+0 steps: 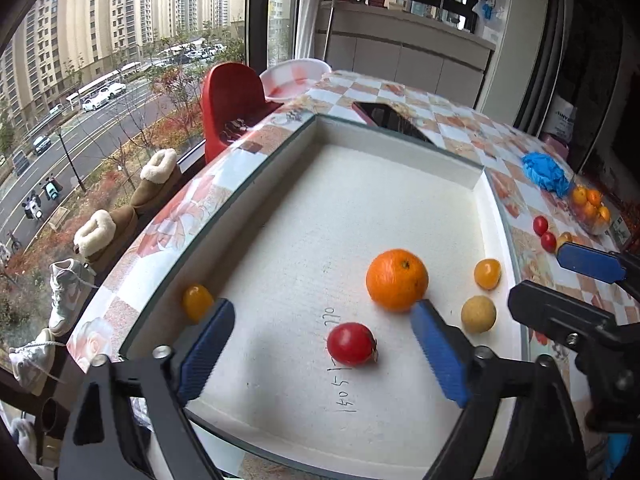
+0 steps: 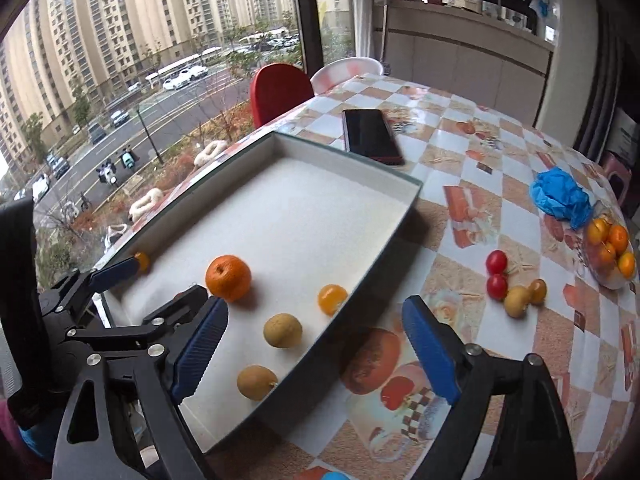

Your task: Organize fruits

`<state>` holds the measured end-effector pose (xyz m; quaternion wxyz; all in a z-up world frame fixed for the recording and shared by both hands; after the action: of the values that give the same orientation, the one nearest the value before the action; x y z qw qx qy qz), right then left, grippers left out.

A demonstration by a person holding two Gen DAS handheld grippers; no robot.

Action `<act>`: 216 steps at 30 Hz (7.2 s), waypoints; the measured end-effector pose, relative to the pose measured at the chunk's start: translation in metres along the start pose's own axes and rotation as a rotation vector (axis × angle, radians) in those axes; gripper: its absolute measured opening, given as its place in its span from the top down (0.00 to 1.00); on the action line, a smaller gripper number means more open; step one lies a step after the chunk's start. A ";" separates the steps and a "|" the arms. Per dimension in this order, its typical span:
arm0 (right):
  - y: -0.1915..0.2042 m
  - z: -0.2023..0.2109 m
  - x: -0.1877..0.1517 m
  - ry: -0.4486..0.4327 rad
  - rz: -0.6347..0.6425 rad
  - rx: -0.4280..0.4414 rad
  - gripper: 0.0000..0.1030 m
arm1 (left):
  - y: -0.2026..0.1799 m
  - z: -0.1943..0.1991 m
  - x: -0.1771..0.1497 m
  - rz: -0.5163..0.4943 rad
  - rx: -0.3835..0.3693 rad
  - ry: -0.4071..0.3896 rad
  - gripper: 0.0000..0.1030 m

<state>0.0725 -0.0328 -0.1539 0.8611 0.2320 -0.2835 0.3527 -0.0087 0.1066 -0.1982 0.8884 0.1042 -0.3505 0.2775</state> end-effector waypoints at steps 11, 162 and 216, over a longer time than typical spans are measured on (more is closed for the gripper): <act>-0.204 0.059 -0.099 0.044 -0.449 -0.419 0.08 | -0.124 0.058 0.010 -0.254 -0.232 -0.081 0.09; -0.245 0.075 -0.131 0.017 -0.450 -0.490 0.00 | -0.244 -0.031 -0.007 -0.326 -0.279 0.186 0.72; -0.160 0.069 -0.098 0.029 -0.325 -0.146 0.77 | -0.194 0.020 -0.026 -0.289 -0.319 0.138 0.72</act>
<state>0.1102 -0.2233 -0.1996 0.9252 0.2066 -0.2547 0.1908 0.0738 -0.0721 -0.1995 0.9460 -0.0076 -0.3098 0.0951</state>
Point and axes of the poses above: each gripper's, at about its wrist camera, not at the fingertips, and z roughly against the way its jaws point, y to its left, x to its top, the point moved 8 cm from there along -z, roughly the way its jaws point, and after that the axes turned 7 degrees about x, right-handed, at the moved point
